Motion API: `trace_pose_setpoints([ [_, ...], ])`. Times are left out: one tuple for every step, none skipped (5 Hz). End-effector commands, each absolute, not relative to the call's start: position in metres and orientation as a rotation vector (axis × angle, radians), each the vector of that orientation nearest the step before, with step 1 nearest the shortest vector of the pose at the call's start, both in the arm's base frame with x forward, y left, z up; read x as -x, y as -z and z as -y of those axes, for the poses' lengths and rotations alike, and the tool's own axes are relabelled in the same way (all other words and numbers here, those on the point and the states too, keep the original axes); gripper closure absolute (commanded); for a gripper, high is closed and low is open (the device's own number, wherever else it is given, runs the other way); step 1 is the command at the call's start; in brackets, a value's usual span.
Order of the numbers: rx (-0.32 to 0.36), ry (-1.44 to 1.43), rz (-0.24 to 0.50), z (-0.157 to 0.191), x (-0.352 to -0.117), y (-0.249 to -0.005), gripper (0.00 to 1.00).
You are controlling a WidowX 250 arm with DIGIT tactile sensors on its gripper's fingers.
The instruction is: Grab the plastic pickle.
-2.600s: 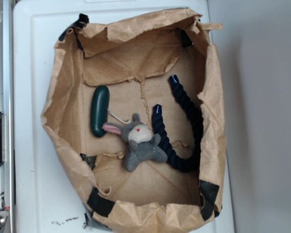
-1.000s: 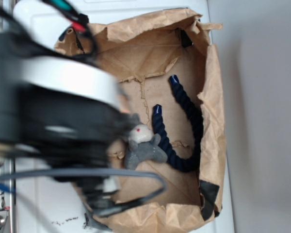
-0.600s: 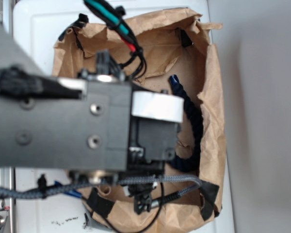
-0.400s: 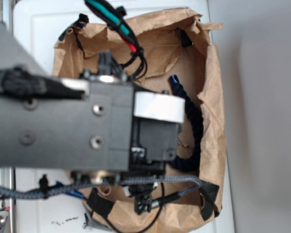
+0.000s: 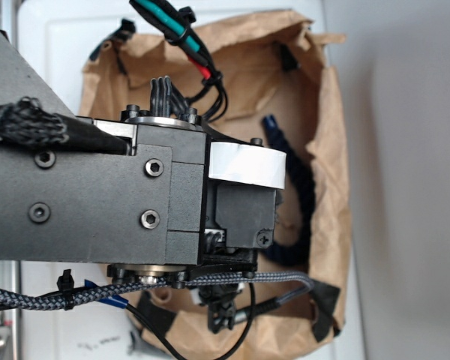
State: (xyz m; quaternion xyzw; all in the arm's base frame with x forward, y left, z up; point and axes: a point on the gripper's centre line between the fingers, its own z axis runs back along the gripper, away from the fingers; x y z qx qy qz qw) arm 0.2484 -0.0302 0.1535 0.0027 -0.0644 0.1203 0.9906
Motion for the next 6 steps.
trace_pose_setpoints([
  [-0.017, -0.519, 0.236, -0.009, -0.279, -0.124, 0.00],
  [-0.007, -0.709, 0.143, -0.028, -0.276, -0.109, 0.00],
  [0.003, -0.825, 0.150, -0.032, -0.265, -0.105, 0.00],
  [-0.048, -0.917, 0.144, -0.028, -0.258, -0.095, 0.00],
  [-0.053, -0.964, 0.171, -0.025, -0.255, -0.090, 0.00],
  [-0.053, -0.964, 0.182, -0.021, -0.259, -0.086, 0.00],
])
